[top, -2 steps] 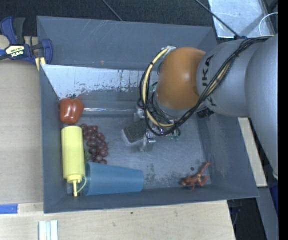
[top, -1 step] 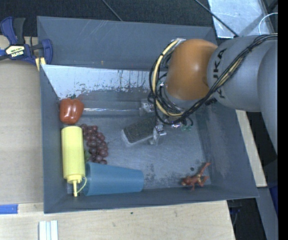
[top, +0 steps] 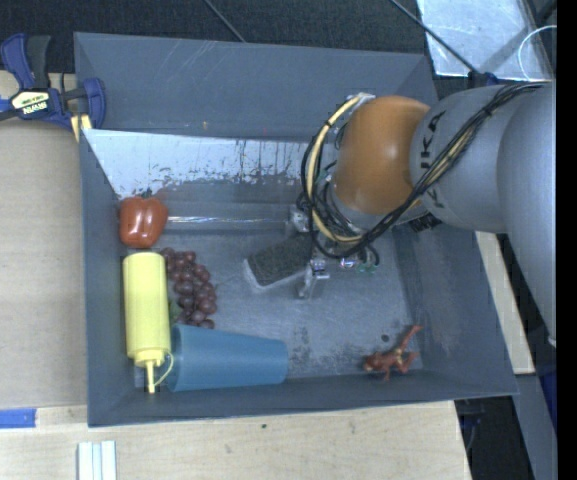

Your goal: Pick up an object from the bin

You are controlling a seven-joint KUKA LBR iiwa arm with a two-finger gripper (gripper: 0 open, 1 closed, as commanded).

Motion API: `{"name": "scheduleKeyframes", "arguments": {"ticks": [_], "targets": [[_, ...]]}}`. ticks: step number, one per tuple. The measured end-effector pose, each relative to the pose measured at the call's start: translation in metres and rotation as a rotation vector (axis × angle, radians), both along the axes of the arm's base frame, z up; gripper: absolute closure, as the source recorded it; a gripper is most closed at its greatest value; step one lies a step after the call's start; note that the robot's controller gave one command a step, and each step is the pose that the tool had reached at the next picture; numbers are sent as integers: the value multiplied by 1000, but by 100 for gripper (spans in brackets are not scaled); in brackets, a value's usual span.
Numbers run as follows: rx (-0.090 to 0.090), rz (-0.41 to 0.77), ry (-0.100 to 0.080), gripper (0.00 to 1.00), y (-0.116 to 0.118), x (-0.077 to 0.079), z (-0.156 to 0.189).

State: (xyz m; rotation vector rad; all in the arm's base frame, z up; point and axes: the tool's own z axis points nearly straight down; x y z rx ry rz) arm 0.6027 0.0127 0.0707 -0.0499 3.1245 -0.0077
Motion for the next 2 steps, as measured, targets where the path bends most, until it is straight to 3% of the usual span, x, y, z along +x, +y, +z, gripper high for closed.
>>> {"name": "scheduleKeyframes", "arguments": {"ticks": [1,2], "targets": [[1,65,-2,100,15,5,0],[1,65,-2,100,15,4,0]]}}
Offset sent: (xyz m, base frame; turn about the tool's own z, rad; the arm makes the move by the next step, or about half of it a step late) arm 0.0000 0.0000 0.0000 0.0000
